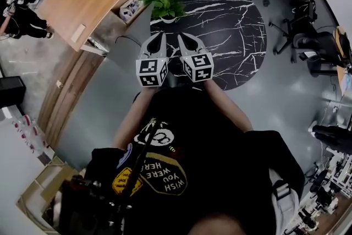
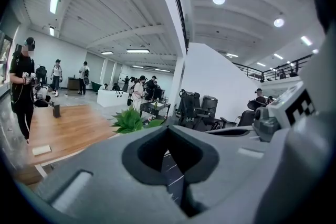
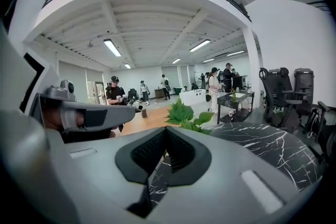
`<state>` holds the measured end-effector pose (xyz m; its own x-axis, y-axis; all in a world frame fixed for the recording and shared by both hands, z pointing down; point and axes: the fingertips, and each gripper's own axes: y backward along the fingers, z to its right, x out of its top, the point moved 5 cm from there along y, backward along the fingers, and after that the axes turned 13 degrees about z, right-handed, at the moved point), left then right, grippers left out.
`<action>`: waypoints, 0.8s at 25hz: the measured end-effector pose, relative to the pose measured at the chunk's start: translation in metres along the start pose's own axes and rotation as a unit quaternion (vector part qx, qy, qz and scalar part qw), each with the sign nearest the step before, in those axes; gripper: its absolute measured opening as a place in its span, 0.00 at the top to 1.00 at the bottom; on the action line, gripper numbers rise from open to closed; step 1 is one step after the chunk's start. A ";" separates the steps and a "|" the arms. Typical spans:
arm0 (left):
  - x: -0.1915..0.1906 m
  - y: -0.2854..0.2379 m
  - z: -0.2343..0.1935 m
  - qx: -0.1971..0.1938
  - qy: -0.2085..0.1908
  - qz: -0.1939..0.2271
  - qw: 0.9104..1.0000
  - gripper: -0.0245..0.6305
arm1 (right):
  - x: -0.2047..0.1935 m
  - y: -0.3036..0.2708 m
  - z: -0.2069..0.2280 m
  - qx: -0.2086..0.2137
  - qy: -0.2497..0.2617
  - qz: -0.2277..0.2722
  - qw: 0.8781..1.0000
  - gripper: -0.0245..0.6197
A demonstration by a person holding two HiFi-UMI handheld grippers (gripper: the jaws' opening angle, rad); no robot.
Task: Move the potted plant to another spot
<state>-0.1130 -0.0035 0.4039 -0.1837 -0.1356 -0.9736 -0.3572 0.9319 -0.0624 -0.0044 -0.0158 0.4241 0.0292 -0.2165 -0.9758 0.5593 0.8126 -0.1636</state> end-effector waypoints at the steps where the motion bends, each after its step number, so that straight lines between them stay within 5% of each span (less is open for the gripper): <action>1: -0.001 0.002 0.000 0.001 0.001 -0.001 1.000 0.96 | 0.000 0.001 0.000 0.000 -0.001 0.001 1.000 0.96; 20: -0.002 0.005 0.012 -0.001 -0.002 0.000 1.000 0.96 | 0.004 0.005 -0.001 0.015 -0.004 0.004 1.000 0.96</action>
<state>-0.1035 0.0050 0.4025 -0.1790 -0.1345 -0.9746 -0.3590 0.9312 -0.0626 -0.0023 -0.0117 0.4190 0.0398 -0.2141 -0.9760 0.5837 0.7977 -0.1512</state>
